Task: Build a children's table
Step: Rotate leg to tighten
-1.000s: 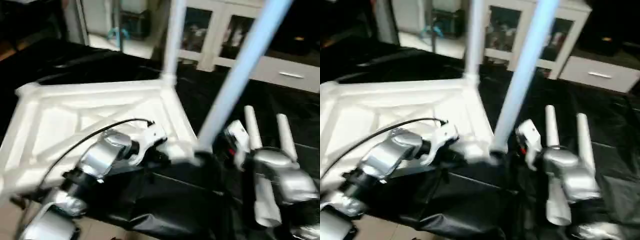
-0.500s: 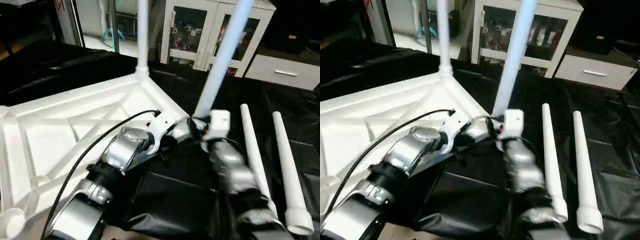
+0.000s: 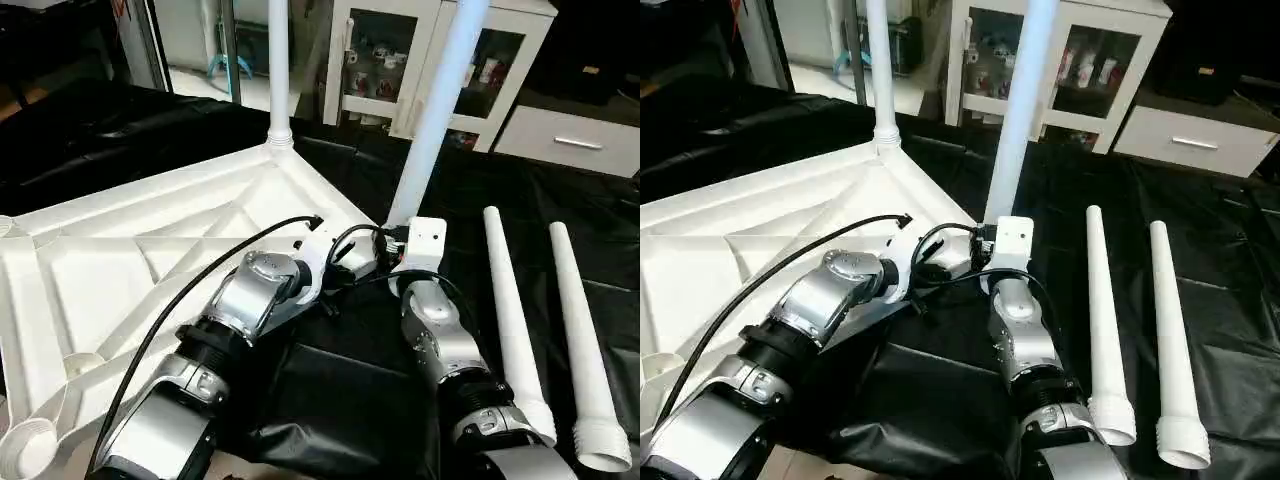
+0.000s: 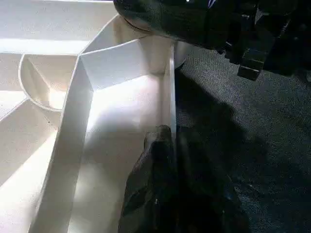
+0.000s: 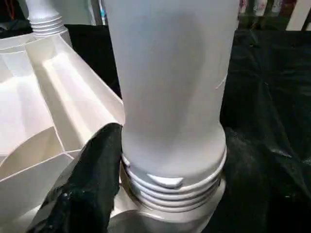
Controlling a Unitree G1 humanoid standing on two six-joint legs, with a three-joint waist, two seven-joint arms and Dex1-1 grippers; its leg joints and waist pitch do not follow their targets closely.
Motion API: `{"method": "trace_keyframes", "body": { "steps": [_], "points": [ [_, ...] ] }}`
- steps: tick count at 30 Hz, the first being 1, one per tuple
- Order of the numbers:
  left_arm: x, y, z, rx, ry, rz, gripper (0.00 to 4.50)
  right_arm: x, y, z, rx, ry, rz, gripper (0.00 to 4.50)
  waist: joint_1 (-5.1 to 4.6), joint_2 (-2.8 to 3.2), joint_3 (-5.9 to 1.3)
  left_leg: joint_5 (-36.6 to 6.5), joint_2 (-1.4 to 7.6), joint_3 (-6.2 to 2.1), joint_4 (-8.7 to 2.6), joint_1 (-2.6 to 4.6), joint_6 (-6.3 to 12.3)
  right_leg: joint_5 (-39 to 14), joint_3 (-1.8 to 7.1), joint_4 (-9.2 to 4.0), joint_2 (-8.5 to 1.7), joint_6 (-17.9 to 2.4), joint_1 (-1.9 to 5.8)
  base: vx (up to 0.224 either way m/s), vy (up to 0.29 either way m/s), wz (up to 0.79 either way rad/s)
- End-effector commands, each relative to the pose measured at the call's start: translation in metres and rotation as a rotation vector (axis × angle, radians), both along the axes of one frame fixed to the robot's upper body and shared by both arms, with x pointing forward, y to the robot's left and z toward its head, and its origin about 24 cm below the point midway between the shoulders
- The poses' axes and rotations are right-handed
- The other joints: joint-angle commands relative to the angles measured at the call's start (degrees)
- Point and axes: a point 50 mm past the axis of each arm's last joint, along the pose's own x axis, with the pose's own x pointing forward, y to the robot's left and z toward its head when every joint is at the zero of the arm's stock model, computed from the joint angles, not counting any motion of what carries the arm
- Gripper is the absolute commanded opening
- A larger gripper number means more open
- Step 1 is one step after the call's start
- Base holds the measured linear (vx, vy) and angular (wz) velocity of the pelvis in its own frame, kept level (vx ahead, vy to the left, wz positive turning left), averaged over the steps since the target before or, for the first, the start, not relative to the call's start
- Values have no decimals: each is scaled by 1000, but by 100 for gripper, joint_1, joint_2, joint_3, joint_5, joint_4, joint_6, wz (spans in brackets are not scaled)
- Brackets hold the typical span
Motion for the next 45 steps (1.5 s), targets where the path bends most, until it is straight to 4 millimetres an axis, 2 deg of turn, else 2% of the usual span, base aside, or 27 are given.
{"method": "trace_keyframes", "body": {
  "steps": [1, 2, 3, 5, 7, 8, 9, 10, 11, 12, 13, 15, 17, 20, 21, 22, 23, 29, 32, 37, 42, 43, 45],
  "points": [
    [-5, -1, -1, -44, 18, -54, 0, 3, -29, 12, -71, -54, -39, 352, -1, 5, -341, -729, 228, -55, -444, -36, 143, -958, 272, -391, -457, -958, 281, 0, 0, 0],
    [-5, -1, -1, -43, 19, -57, 0, 3, -30, 13, -77, -57, -39, 366, 20, -7, -354, -558, 223, -52, -429, -41, 175, -691, 272, -359, -447, -979, 305, 0, 0, 0],
    [-6, -1, -2, -43, 26, -71, 0, 3, -39, 17, -79, -76, -40, 379, 33, -8, -355, -513, 221, -37, -418, -22, 210, -565, 275, -354, -442, -1015, 286, 0, 0, 0],
    [-9, 0, -2, -47, 34, -102, 0, 1, -51, 22, -63, -81, -2, 391, 65, -6, -372, -260, 212, -31, -392, -48, 399, -63, 277, -292, -433, -1145, 320, 0, 0, 0],
    [-10, 0, -2, -49, 41, -119, 0, 0, -57, 23, -43, -71, 45, 399, 85, -11, -390, -116, 228, -35, -373, -57, 544, 230, 269, -261, -436, -1257, 333, 0, 0, 0],
    [-13, 1, -3, -51, 53, -150, 0, -3, -68, 26, -57, -55, 137, 423, 91, 15, -392, -57, 220, -32, -357, -74, 616, 301, 265, -264, -436, -1309, 332, 0, 0, 0],
    [-13, 2, -3, -51, 58, -155, 0, -4, -72, 26, -69, -53, 160, 431, 96, -7, -399, -39, 224, -30, -346, -73, 653, 354, 263, -253, -436, -1343, 349, 0, 0, 0],
    [-15, 2, -4, -46, 63, -170, 0, -8, -74, 26, -73, -30, 256, 431, 116, 19, -385, -76, 228, -20, -340, -65, 728, 340, 267, -266, -436, -1419, 327, 0, 0, 0],
    [-16, 2, -4, -46, 66, -186, 0, -12, -76, 25, -72, -12, 330, 440, 127, 15, -372, -134, 242, -25, -347, -82, 740, 196, 269, -281, -453, -1449, 338, 0, 0, 0],
    [-17, 3, -4, -46, 72, -206, 0, -17, -77, 25, -68, 10, 423, 445, 123, 3, -361, -219, 234, -21, -352, -85, 755, 58, 260, -308, -434, -1439, 344, 0, 0, 0],
    [-20, 3, -5, -46, 87, -233, 0, -28, -80, 23, -73, 45, 586, 445, 150, 16, -351, -352, 246, -27, -352, -79, 762, -164, 260, -339, -441, -1406, 364, 0, 0, 0],
    [-23, 3, -5, -46, 102, -266, 0, -40, -83, 21, -96, 80, 717, 445, 165, 21, -335, -530, 276, -40, -367, -90, 733, -534, 258, -377, -468, -1356, 361, 0, 0, 0],
    [-29, 5, -6, -40, 134, -337, 0, -56, -89, 18, -91, 147, 861, 445, 151, -6, -334, -596, 272, -55, -375, -115, 672, -824, 253, -408, -475, -1316, 368, 0, 0, 0],
    [-33, 7, -6, -34, 148, -369, 0, -60, -94, 17, -92, 171, 898, 445, 117, -10, -330, -714, 283, -65, -387, -92, 560, -1255, 242, -449, -483, -1249, 327, 0, 0, 0],
    [-35, 9, -7, -26, 159, -389, 0, -63, -98, 17, -87, 187, 923, 445, 118, -28, -329, -736, 283, -61, -385, -83, 553, -1310, 241, -453, -477, -1236, 323, 0, 0, 0],
    [-36, 10, -7, -20, 168, -398, 0, -63, -101, 18, -89, 189, 929, 445, 125, -17, -323, -751, 297, -59, -387, -68, 554, -1376, 251, -462, -486, -1243, 302, 0, 0, 0],
    [-38, 12, -7, -15, 178, -410, 0, -65, -102, 20, -90, 190, 948, 445, 130, -3, -329, -716, 304, -60, -385, -68, 546, -1324, 251, -450, -491, -1271, 299, 0, 0, 0],
    [-44, 18, -8, 2, 212, -445, 0, -67, -103, 30, -78, 172, 1017, 445, 193, -14, -356, -323, 298, -53, -351, -81, 687, -587, 248, -352, -479, -1449, 318, 0, 0, 0],
    [-45, 19, -8, 8, 221, -454, 0, -69, -103, 30, -87, 180, 1043, 445, 195, -13, -350, -381, 293, -55, -355, -85, 684, -712, 241, -371, -482, -1433, 320, 0, 0, 0],
    [-46, 21, -8, 14, 224, -457, 0, -69, -101, 28, -118, 198, 1067, 445, 185, -10, -341, -501, 293, -59, -368, -80, 566, -1014, 239, -402, -484, -1344, 313, 0, 0, 0],
    [-46, 21, -7, 16, 225, -457, 0, -67, -99, 28, -107, 197, 1062, 445, 185, -10, -355, -433, 289, -60, -360, -78, 558, -892, 240, -385, -480, -1346, 320, 0, 0, 0],
    [-46, 21, -7, 17, 224, -457, 0, -66, -98, 28, -102, 195, 1059, 428, 185, -11, -356, -414, 286, -60, -358, -80, 567, -852, 238, -381, -478, -1355, 323, 0, 0, 0],
    [-46, 21, -7, 17, 224, -457, 0, -65, -98, 28, -99, 196, 1059, 428, 183, -7, -359, -403, 286, -60, -356, -81, 577, -833, 237, -379, -482, -1371, 323, 0, 0, 0]
  ]
}}
